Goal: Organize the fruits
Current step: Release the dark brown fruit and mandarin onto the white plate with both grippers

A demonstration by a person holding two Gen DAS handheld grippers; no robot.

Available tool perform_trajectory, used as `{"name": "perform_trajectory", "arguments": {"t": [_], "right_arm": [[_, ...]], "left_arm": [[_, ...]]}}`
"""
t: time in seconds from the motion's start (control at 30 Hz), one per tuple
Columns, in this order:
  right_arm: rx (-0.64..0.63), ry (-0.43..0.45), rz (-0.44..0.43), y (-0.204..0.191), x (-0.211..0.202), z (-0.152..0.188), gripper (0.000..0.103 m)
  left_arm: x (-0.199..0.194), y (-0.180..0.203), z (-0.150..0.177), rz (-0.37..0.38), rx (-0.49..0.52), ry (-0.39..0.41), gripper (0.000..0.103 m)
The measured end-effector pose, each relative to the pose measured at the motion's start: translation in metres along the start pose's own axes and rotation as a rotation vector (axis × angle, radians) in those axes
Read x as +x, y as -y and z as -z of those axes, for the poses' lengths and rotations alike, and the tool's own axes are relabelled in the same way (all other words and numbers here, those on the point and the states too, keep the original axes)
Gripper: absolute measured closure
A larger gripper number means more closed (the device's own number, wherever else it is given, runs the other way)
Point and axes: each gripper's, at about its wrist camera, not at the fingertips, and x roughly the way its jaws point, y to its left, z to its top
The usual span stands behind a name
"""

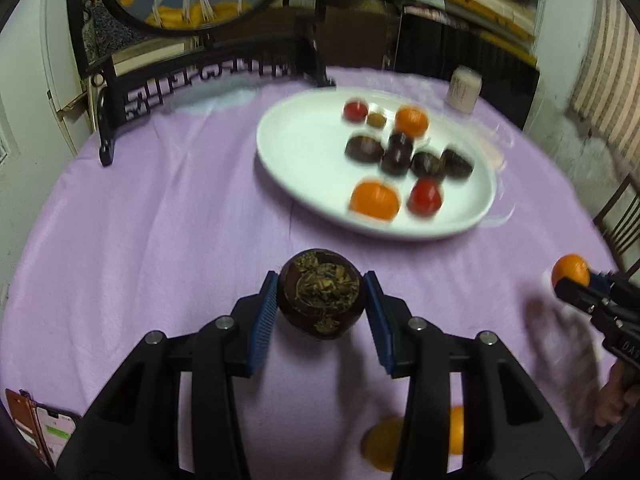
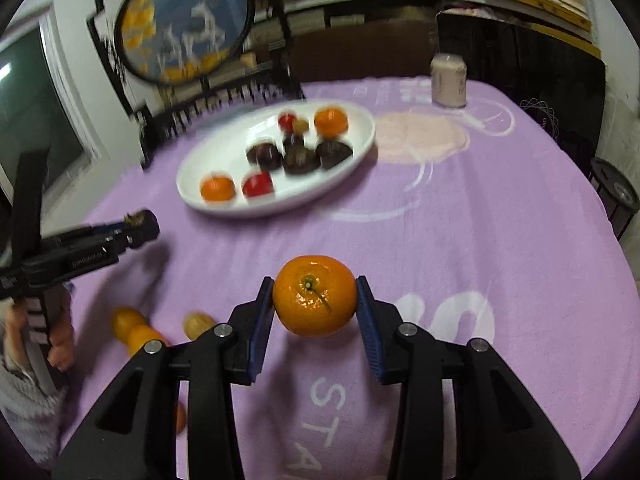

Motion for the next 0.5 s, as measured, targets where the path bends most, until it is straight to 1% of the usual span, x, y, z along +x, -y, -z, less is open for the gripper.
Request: {"name": "perform_trajectory", "arguments": {"t": [0.03,0.1,0.27,0.33,0.4,0.5], "right_arm": [[0.017,0.015,-0.021,0.001,-0.003,-0.005,0.063],[0.034,0.027,-0.033,0.001,-0.005,-0.014,0.063],[-0.008,0.061,-0.022,-0.019,0.001,-0.057,0.062],[-0.016,0.068,-0.028,-0.028,0.012,-0.077,0.062],[-0.021,0.068,-0.024,-0.033,0.026,-0.088,0.062],[-0.032,0.052,0.003,-0.037,0.052,-0.094,0.062]], "left_arm": [[-0.004,0.001,-0.007,0.004,-0.006,0.014,0.059],[-0.009,0.005,-0.022,-0.003,-0.002,0.039,0.059],[-0.004,0.015,-0.055,-0.008,0.016,0.066,0.059],[0.004,0.018,-0.066,-0.003,0.011,0.068,0.059],[0.015,0.020,-0.074,-0.006,0.010,0.065,0.059],[0.037,0.022,-0.080,-0.033,0.025,0.049,0.059]]}}
